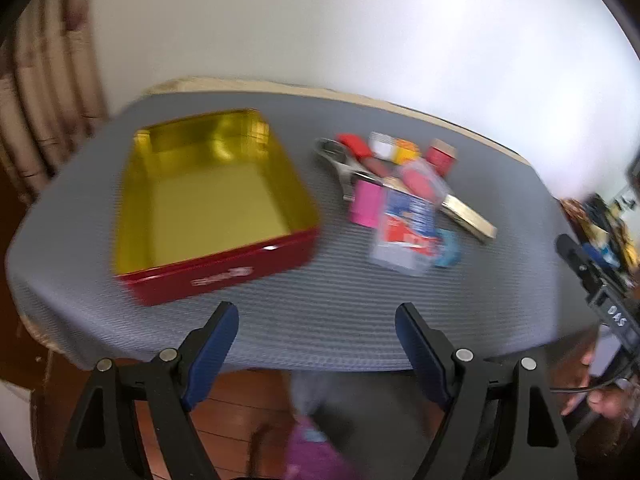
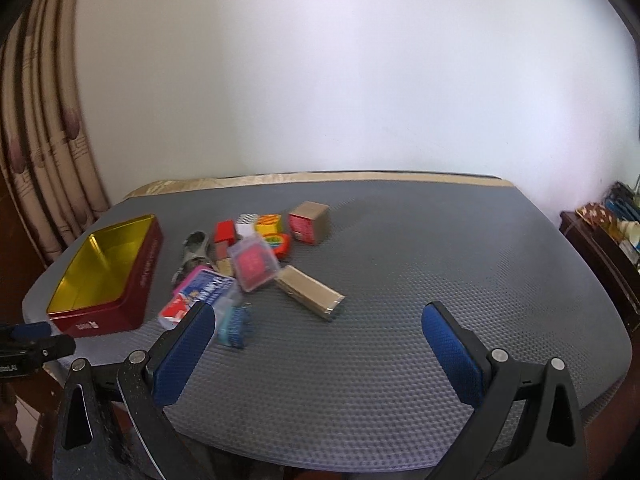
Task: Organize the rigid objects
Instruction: 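Move the left tool toward the scattered items beside the tin, then grasp the floss box with the left tool while the right tool grasps the blue pouch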
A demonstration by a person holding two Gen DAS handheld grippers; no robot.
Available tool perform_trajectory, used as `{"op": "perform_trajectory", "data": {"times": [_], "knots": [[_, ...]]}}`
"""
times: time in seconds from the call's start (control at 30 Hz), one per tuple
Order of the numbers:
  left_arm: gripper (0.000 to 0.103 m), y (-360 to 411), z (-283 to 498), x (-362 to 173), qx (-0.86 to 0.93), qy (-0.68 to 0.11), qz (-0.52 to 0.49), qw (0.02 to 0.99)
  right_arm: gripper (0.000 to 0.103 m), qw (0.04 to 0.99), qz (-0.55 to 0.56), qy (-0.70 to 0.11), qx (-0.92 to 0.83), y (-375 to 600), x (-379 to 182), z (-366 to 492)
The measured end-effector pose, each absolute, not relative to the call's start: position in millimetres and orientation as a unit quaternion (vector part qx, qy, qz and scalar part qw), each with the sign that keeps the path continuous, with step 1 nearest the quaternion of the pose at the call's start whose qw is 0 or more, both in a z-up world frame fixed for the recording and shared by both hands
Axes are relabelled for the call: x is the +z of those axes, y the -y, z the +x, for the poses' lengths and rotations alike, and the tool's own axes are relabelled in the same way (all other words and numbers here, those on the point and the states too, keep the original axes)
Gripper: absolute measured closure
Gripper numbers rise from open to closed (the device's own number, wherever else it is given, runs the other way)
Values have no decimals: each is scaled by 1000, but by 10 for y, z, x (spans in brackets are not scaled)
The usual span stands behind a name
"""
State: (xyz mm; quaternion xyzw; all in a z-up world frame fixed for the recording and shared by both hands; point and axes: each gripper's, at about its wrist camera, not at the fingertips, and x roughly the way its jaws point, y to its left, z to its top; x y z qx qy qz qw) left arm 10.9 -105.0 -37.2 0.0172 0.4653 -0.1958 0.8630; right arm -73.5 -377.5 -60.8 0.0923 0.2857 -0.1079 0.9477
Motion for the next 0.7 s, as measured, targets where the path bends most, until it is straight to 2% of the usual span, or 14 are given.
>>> {"op": "perform_trajectory", "data": {"times": [0.37, 0.7], "knots": [[20, 2102, 618, -541, -254, -502, 113, 819, 0, 935, 139, -299, -129, 4250, -685, -814], [20, 2298, 941, -836, -268, -534, 154, 787, 0, 925, 152, -327, -116, 4289, -891, -768]]}}
